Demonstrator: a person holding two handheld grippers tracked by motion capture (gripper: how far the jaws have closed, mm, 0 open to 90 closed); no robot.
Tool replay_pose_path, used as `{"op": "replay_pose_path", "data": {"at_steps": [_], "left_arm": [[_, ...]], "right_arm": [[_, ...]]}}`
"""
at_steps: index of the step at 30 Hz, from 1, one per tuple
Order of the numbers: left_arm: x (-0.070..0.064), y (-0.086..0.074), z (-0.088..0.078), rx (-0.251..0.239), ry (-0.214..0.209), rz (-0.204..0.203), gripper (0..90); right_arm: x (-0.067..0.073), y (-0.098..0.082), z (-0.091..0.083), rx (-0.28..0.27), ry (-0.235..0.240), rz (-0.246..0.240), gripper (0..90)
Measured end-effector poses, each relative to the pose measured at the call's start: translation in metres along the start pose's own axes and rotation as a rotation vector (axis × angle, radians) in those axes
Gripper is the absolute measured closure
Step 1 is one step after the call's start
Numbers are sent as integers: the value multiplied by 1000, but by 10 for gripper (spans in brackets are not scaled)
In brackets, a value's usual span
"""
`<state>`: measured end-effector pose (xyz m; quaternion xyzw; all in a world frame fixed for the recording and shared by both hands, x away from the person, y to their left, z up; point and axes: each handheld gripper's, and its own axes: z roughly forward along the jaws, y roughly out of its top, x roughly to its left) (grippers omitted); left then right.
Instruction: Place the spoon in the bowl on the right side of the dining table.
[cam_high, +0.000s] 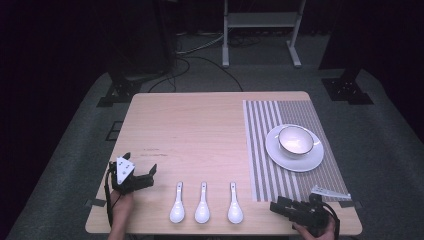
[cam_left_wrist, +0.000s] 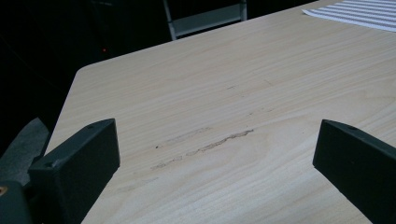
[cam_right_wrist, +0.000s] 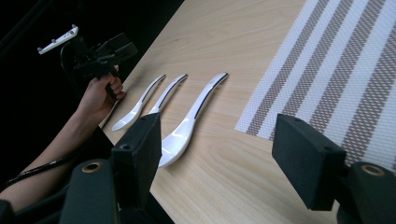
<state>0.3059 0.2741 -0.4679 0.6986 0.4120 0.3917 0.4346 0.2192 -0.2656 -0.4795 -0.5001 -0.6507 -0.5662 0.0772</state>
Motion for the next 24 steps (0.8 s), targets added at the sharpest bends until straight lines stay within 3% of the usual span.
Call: {"op": "replay_pose_path", "data": {"at_steps": [8, 13, 24], "left_arm": [[-1, 0, 0, -2, -1, 2, 0], [-1, 0, 0, -1, 0, 5, 0], [-1, 0, 0, -2, 0, 2, 0]], "right_arm": [[4, 8, 13, 30, 18, -14, 321], [4, 10, 18, 41, 41, 4, 321], [8, 20, 35, 78, 42, 0, 321]]}}
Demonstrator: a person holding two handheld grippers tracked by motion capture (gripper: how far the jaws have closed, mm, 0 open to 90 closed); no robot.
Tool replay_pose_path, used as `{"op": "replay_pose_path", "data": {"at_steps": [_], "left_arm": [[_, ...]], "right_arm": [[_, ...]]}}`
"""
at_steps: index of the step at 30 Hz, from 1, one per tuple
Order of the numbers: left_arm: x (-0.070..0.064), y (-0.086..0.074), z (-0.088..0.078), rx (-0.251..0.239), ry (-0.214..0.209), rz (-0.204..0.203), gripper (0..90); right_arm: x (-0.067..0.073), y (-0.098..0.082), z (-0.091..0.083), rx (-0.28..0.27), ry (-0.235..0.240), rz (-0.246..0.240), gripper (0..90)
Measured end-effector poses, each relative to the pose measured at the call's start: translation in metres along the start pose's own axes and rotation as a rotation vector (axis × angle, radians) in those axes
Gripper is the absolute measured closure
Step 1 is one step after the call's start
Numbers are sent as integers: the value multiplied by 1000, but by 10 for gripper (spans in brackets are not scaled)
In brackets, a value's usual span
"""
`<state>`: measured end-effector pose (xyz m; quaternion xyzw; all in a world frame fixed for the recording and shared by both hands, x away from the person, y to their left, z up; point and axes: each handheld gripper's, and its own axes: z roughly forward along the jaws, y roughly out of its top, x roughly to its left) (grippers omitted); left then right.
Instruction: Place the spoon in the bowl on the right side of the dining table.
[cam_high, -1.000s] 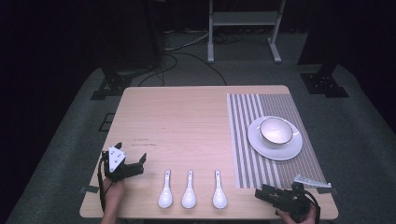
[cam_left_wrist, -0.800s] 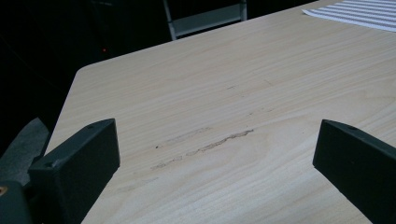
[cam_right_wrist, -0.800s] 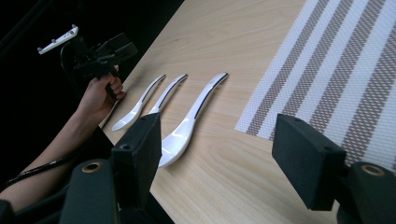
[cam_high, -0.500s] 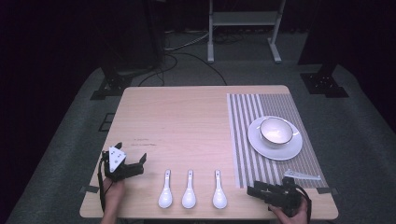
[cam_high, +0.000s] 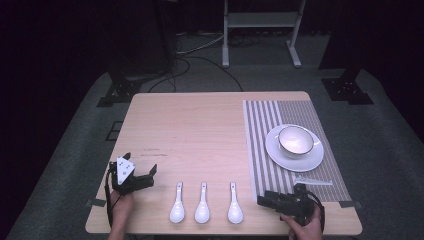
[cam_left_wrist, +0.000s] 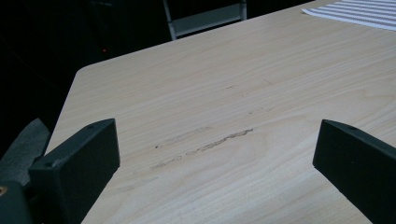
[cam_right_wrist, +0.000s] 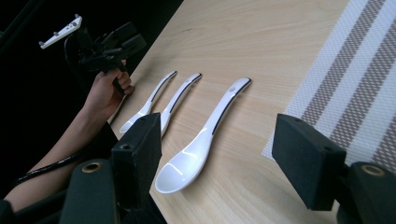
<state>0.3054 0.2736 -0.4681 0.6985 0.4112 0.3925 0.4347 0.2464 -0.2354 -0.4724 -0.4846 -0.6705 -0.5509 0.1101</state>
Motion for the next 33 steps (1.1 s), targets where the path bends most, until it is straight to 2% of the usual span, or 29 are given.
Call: {"op": "replay_pose_path", "data": {"at_steps": [5, 14, 33], "left_arm": [[0, 0, 0, 1, -1, -2, 0], [0, 0, 0, 0, 0, -1, 0], [1, 0, 0, 0, -1, -4, 0]], "right_arm": [[3, 6, 11, 26, 1, -9, 321], [5, 11, 20, 44, 4, -13, 322], [19, 27, 48, 139, -13, -43, 342]]}}
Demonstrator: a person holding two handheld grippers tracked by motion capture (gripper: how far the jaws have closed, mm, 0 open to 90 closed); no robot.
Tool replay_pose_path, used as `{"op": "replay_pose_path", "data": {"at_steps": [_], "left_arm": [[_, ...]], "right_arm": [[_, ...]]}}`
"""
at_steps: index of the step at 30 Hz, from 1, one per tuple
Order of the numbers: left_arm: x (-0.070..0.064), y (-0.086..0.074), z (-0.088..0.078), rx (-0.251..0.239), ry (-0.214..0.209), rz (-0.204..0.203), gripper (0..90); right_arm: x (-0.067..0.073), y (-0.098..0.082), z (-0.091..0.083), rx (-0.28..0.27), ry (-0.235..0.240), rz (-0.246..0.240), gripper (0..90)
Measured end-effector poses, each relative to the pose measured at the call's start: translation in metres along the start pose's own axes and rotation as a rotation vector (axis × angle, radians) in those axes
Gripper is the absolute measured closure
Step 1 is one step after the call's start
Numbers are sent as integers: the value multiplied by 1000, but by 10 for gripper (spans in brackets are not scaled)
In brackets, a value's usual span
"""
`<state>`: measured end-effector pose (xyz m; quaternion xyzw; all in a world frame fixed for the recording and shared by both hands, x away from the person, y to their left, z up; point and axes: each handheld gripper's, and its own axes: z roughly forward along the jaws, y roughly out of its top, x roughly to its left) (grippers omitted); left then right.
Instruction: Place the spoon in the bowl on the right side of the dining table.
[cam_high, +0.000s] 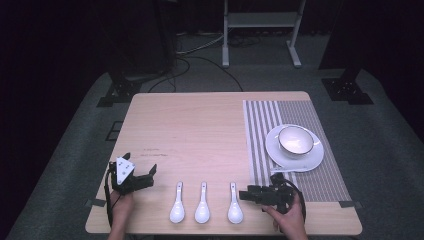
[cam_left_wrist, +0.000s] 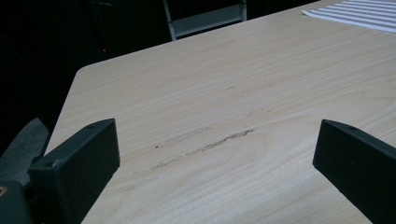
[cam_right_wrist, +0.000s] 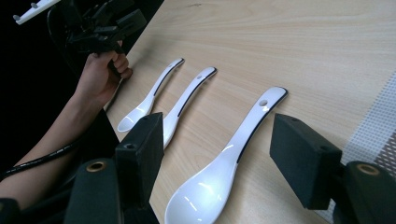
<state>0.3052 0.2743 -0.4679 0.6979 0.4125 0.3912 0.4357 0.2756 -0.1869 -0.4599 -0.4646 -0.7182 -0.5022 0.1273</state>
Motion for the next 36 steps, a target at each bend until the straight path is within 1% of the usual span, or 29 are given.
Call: {"op": "replay_pose_path", "data": {"at_steps": [8, 10, 12, 15, 16, 18, 21, 22, 27, 29, 36], "left_arm": [[0, 0, 0, 0, 1, 3, 0], [0, 0, 0, 0, 1, 3, 0], [0, 0, 0, -1, 0, 0, 0], [0, 0, 0, -1, -1, -3, 0], [1, 0, 0, -2, -1, -6, 0], [1, 0, -1, -2, -2, -7, 0], [1, 0, 0, -2, -2, -7, 0], [1, 0, 0, -1, -2, -3, 0], [0, 0, 0, -1, -1, -3, 0], [1, 0, 0, -3, -1, -7, 0], [1, 0, -1, -4, -4, -10, 0]], "right_arm": [[1, 6, 8, 37, -19, 4, 343], [1, 7, 10, 41, -15, 11, 348], [1, 9, 12, 49, -24, 11, 351], [1, 10, 13, 57, -24, 16, 353], [0, 11, 15, 64, -28, 28, 363], [-1, 12, 16, 69, -28, 36, 377], [-2, 13, 18, 78, -30, 38, 394], [-2, 14, 20, 88, -36, 39, 405], [-1, 16, 25, 101, -50, 37, 442], [0, 18, 29, 115, -69, 28, 457], [-5, 21, 39, 143, -101, 39, 495]]}}
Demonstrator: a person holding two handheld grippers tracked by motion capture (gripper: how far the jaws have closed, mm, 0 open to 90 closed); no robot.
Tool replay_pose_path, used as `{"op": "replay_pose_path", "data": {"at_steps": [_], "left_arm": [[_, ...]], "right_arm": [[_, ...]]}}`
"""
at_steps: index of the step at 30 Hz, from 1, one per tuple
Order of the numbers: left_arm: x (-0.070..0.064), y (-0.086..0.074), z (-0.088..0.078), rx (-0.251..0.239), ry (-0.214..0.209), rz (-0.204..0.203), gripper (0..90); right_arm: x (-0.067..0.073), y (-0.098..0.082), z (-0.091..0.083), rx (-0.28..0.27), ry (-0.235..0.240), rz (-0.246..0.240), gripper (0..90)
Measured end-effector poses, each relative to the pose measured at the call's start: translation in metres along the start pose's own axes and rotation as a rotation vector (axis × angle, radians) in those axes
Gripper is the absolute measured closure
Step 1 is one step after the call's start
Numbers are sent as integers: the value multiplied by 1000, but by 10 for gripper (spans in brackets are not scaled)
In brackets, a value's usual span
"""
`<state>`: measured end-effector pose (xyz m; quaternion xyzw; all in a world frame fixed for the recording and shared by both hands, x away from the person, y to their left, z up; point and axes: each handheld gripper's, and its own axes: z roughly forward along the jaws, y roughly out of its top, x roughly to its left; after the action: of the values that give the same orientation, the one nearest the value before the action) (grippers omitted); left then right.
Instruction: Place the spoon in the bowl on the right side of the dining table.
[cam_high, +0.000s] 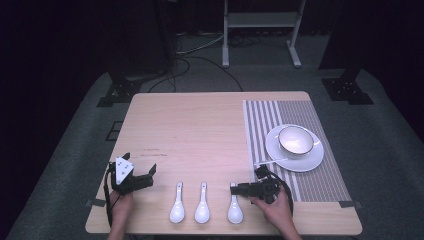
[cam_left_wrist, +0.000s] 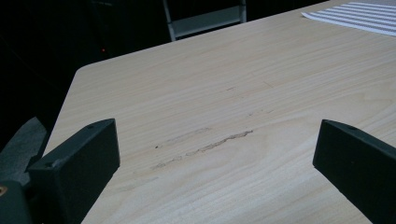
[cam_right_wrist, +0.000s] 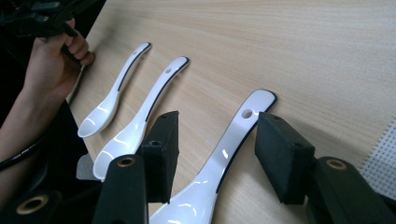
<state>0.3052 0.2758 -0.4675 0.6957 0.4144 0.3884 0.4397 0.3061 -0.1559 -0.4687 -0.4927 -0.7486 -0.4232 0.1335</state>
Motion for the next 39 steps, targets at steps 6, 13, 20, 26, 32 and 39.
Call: {"op": "replay_pose_path", "data": {"at_steps": [6, 13, 20, 26, 32, 39], "left_arm": [[0, 0, 0, 1, 0, 1, 0], [1, 0, 0, -1, -1, -5, 0], [0, 0, 0, 0, 0, -4, 0], [1, 0, 0, -2, -2, -9, 0], [1, 0, 0, -4, -3, -11, 0], [1, 0, 0, -4, -3, -12, 0]], "right_arm": [[2, 4, 6, 19, -24, 2, 524], [1, 5, 13, 47, -62, 1, 572], [6, 7, 16, 64, -110, -30, 632], [15, 10, 21, 94, -168, -88, 660], [16, 13, 23, 112, -182, -98, 743], [22, 17, 26, 166, -227, -137, 815]]}}
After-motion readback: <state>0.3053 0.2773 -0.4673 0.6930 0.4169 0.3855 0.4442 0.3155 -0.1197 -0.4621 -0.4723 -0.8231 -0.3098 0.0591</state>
